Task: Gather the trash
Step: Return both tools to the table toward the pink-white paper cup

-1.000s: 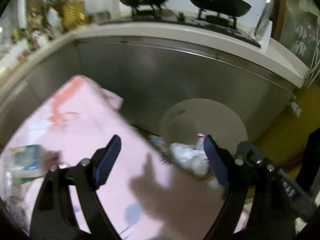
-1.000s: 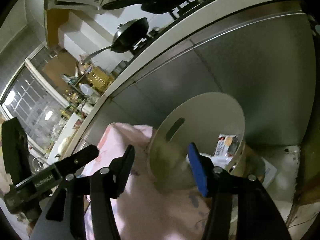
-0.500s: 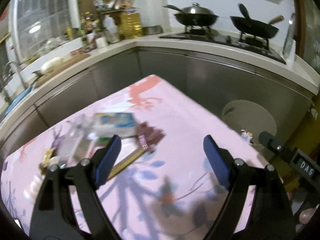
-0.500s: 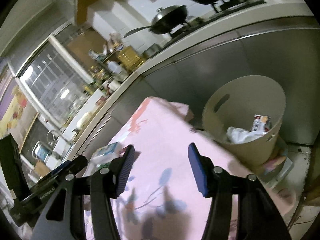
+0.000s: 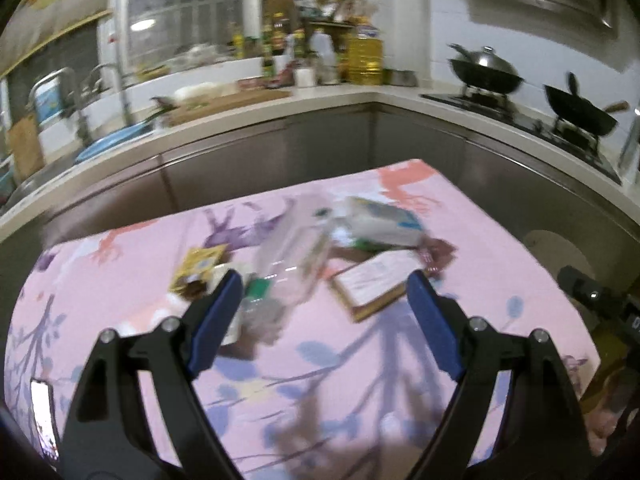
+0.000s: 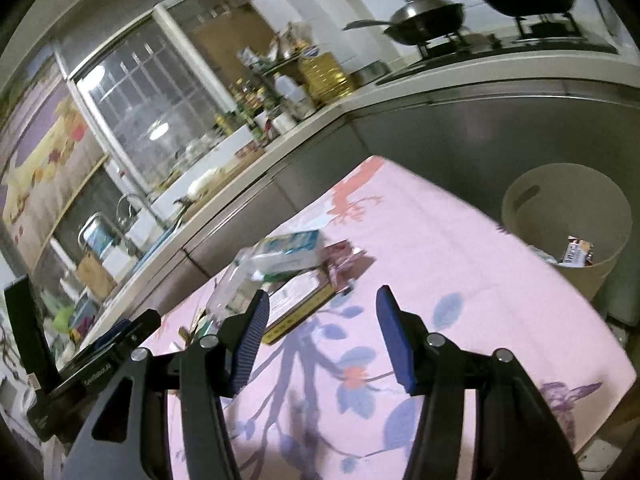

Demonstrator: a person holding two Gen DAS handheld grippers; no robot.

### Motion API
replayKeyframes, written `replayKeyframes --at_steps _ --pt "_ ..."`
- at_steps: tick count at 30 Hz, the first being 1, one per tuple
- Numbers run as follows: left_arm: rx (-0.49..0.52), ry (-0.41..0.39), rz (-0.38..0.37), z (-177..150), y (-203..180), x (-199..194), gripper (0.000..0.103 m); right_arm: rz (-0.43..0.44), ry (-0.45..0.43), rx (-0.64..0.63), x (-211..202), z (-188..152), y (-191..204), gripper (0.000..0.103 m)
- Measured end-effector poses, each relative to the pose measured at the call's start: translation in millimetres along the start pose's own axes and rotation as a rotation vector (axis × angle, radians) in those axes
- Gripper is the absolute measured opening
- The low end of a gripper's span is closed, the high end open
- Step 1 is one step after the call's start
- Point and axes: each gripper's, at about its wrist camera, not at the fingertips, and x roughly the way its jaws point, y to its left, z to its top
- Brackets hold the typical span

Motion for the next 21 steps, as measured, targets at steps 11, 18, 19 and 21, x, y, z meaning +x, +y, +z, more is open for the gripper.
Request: replayKeyframes --at_steps 11,18,19,21 --pt "-0.233 0.022 0.192 -45.5 185.1 -24.9 0.081 0.028 0.148 -0.093 45.7 -29.6 51.5 0.054" --pt "-0.319 0.099 0.251 -84.0 243.8 -27.2 0.081 0.064 0.273 -0.156 74.7 -61.4 82.6 0.054" --pt "-0.329 0.114 0.243 -90.5 247.2 -25.3 0.081 0.070 0.299 -0.171 79.2 -68.2 88.4 0.054" --pt "-0.349 0.136 0.213 -98.7 247.9 -21.2 0.081 0.077 0.334 -0.197 85.4 -78.0 97.9 0.054"
